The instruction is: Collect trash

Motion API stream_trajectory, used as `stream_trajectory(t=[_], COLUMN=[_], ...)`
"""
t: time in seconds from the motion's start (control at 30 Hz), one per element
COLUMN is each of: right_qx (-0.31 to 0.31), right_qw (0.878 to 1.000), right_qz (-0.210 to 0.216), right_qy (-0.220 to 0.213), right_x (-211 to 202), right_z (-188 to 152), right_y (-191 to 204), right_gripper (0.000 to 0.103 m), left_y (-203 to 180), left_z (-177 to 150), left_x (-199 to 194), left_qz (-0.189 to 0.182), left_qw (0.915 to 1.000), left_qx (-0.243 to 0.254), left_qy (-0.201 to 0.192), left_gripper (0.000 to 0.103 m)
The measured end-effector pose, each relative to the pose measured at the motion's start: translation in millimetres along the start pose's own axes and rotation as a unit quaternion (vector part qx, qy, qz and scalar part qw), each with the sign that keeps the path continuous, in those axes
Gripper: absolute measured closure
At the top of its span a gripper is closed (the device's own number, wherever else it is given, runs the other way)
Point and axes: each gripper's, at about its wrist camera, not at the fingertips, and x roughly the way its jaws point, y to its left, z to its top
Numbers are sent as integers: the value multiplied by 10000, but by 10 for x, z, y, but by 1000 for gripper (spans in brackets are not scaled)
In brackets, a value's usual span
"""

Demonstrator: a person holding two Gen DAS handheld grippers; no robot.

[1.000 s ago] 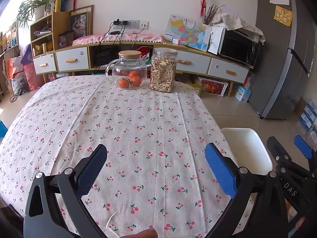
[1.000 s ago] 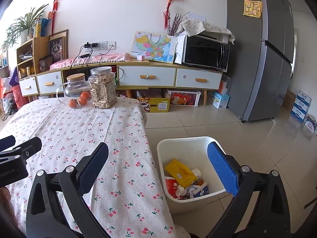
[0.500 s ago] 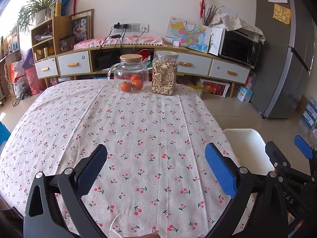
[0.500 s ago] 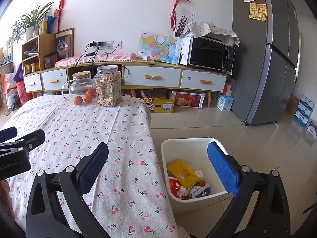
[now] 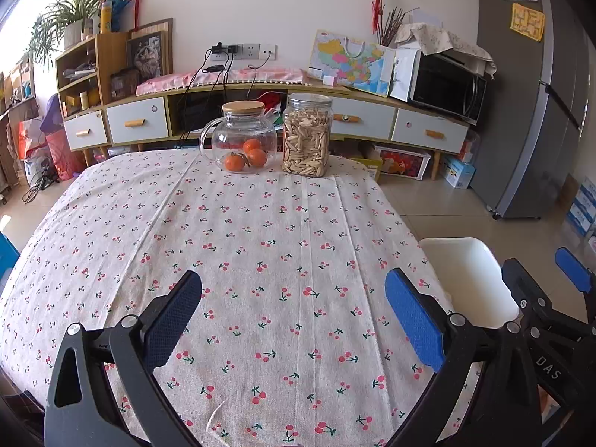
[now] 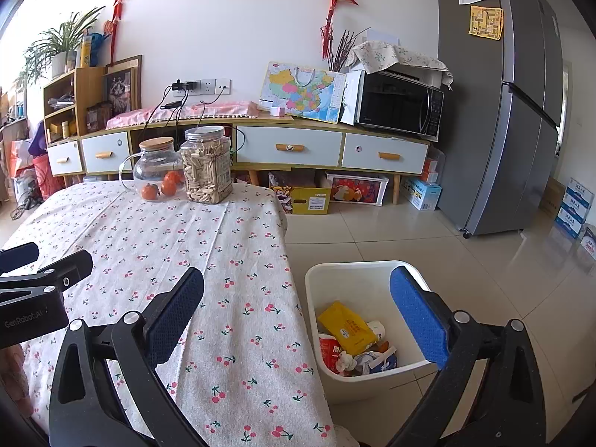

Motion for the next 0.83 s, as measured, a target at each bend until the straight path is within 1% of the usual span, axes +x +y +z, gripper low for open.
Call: stream_trajectory(t=[0.13, 0.23, 0.3, 0.53, 0.6, 0.63, 0.73, 0.83], right_qx=[-11, -18, -17, 24, 51, 62, 98, 100], right_qw=[10000, 10000, 10000, 10000, 10000, 9999, 9999, 9999], right_qz=[10, -3, -6, -34, -58, -73, -89, -96], right_qy=[-20, -22, -22, -28, -32, -34, -42, -50], right_x=[-2, -2, -2, 3, 10, 13, 12, 15], right_z=[8, 9, 12, 19, 26, 30, 39, 46], right_y=[0, 6, 5, -20, -26, -28, -40, -42], right_gripper=[7, 7, 7, 7, 7, 7, 7, 7], left_y=[-3, -5, -15, -34, -39, -52, -78, -85], left_z=[-9, -25, -28, -23, -24, -26, -27, -24], left_x=[3, 12, 20, 23, 23, 22, 17, 3], left_qz=[-99, -239, -275, -381, -452, -455, -443, -379], left_qw=[9999, 9997, 9996, 9993, 9990, 9990, 9990, 9992], left_qx=[4, 3, 0, -6, 13, 35, 85, 90], left_qy=[-16, -13, 3, 18, 41, 44, 56, 36], left_gripper=[13, 22, 22, 22, 19, 15, 10, 7])
